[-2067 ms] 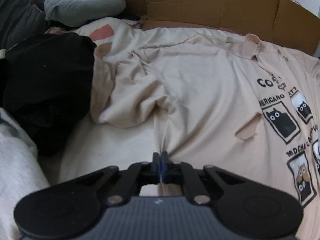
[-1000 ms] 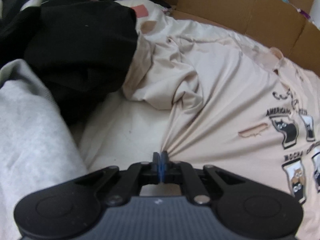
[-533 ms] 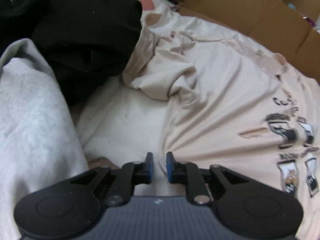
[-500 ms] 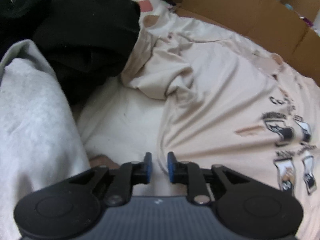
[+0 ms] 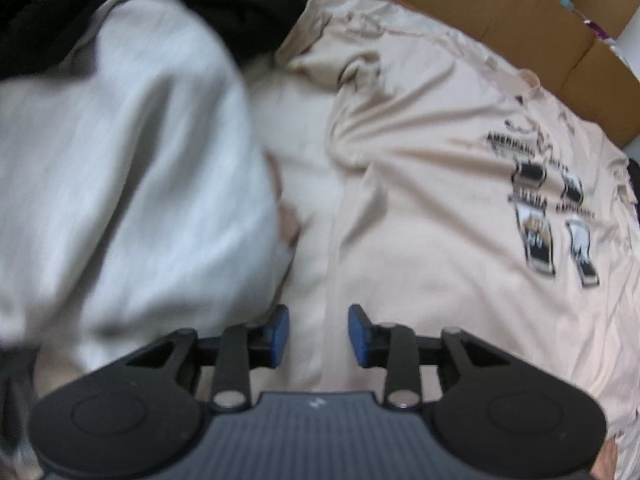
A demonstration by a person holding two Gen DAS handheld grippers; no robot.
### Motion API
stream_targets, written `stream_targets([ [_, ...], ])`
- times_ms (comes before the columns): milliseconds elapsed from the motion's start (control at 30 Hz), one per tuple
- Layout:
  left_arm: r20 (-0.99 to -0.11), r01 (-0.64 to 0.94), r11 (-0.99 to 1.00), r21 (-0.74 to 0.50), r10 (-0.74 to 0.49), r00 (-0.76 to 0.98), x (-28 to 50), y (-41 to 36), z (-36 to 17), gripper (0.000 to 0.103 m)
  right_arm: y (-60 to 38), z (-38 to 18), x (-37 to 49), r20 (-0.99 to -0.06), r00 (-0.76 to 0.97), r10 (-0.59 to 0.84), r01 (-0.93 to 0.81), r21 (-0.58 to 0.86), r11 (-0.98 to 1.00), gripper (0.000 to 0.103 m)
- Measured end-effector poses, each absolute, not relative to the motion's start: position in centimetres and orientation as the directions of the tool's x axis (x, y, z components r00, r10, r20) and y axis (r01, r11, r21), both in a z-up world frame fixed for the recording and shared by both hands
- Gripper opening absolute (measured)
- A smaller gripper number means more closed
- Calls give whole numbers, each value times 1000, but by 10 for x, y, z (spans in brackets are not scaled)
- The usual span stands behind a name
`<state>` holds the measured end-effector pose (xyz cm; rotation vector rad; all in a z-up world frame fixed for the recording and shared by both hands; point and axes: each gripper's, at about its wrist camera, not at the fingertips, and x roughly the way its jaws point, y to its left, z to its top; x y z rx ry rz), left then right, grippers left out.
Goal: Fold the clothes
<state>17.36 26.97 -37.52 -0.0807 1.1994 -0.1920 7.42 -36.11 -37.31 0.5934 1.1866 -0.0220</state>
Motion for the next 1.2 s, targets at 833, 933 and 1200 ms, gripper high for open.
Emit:
stream_targets([
  [833, -935, 101, 964, -245, -262, 240, 84, 282, -395, 28, -310, -391, 11, -903, 243, 356, 95, 387, 917, 2],
  [933, -937, 109, 964, -245, -264, 228, 82, 281, -395, 9, -310, -388, 11, -897, 248, 366, 96, 398, 912, 0],
  [1200, -933, 112, 960, -257, -277, 232, 73, 284, -373, 1, -319, -366, -4, -889, 273, 368, 172, 422, 890, 0],
])
